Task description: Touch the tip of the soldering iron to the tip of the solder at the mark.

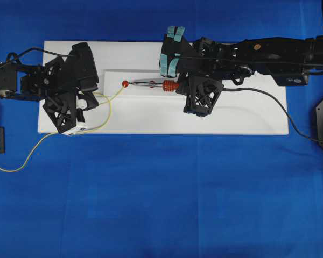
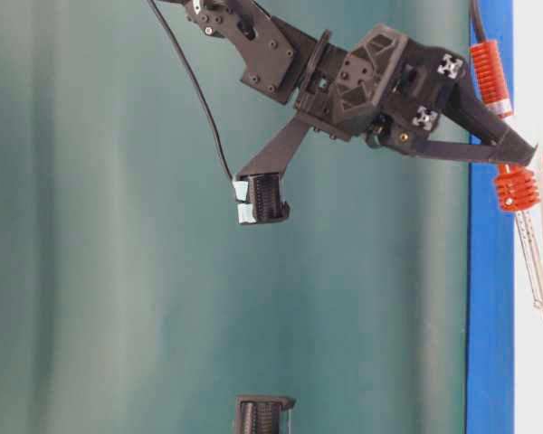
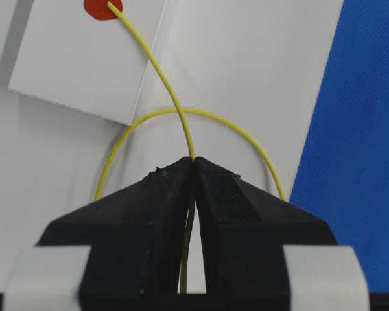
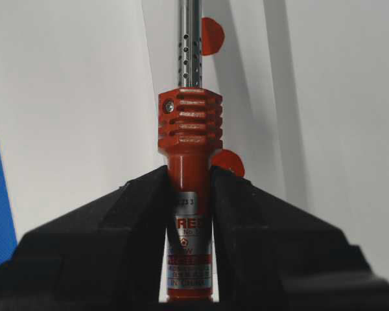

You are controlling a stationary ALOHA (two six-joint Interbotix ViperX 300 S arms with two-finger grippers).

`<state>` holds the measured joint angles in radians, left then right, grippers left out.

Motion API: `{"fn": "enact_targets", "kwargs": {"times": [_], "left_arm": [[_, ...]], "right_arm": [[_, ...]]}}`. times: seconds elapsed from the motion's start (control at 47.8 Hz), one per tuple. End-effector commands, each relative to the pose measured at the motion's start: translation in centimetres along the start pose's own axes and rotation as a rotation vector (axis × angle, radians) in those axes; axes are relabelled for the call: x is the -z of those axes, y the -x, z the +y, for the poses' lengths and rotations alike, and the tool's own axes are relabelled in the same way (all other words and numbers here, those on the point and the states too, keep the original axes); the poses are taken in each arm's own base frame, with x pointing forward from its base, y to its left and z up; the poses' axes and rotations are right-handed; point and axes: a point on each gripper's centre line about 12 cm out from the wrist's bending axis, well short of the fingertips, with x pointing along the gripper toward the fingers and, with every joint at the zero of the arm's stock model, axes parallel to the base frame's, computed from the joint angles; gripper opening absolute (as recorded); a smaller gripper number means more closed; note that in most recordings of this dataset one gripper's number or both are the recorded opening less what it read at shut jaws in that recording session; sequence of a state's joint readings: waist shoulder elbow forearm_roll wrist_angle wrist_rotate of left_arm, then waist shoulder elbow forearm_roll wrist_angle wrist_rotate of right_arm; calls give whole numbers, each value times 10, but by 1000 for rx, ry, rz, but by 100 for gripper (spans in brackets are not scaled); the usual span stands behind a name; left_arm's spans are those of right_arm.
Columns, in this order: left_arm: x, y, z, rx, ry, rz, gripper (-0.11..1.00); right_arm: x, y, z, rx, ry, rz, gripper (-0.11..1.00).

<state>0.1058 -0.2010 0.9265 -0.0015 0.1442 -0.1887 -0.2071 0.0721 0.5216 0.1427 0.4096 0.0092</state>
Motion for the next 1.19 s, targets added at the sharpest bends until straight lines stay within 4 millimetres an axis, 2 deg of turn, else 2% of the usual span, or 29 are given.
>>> {"fn": "enact_targets", "kwargs": {"times": [0.0,1.172], "left_arm": [[-11,3,-3,8,-1,-34,3],[-18,8,0,0,22,-33,3]], "right_arm": [[-13,7,3,-6,9,-41,6],[-12,4,8,-12,19,-32,6]]}}
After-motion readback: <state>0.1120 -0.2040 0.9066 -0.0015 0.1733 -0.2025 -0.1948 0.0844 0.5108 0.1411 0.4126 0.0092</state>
